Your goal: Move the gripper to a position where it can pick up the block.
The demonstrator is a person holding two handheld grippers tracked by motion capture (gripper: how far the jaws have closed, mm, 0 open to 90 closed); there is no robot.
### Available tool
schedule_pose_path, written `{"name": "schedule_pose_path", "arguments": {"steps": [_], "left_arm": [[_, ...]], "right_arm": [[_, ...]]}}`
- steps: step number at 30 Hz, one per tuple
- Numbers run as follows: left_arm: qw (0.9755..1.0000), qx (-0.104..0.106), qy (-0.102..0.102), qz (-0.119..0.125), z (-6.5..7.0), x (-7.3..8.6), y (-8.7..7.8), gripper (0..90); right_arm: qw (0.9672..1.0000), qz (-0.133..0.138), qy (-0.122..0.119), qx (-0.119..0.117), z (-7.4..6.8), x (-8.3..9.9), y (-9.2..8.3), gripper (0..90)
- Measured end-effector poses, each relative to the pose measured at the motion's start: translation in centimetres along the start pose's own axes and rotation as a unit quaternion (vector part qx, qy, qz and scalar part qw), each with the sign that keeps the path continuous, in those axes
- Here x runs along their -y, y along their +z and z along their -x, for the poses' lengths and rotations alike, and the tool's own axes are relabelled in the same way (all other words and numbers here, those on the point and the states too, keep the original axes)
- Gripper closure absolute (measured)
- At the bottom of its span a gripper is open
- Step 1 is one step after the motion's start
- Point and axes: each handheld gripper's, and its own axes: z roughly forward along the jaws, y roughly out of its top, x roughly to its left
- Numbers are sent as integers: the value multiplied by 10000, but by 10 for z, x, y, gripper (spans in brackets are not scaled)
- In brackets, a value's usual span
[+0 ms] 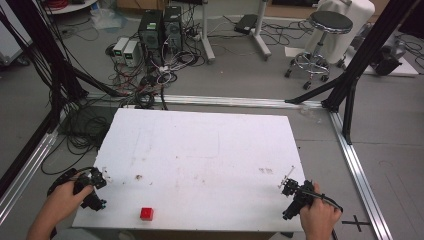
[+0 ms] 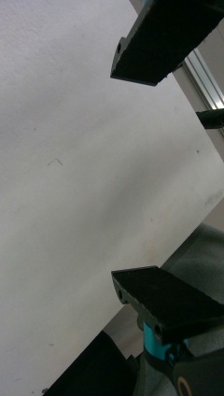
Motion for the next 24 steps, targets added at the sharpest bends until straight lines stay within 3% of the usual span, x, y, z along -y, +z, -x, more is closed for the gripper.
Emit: {"name": "schedule_pose_path", "arguments": {"steps": [16, 24], "left_arm": [[9999, -81, 2, 77, -1, 0, 1, 235], [9999, 0, 100, 127, 0, -1, 1, 235]], "right_arm": [[10000, -4, -34, 11, -1, 0, -1, 40], [10000, 17, -40, -12, -1, -1, 0, 40]]}}
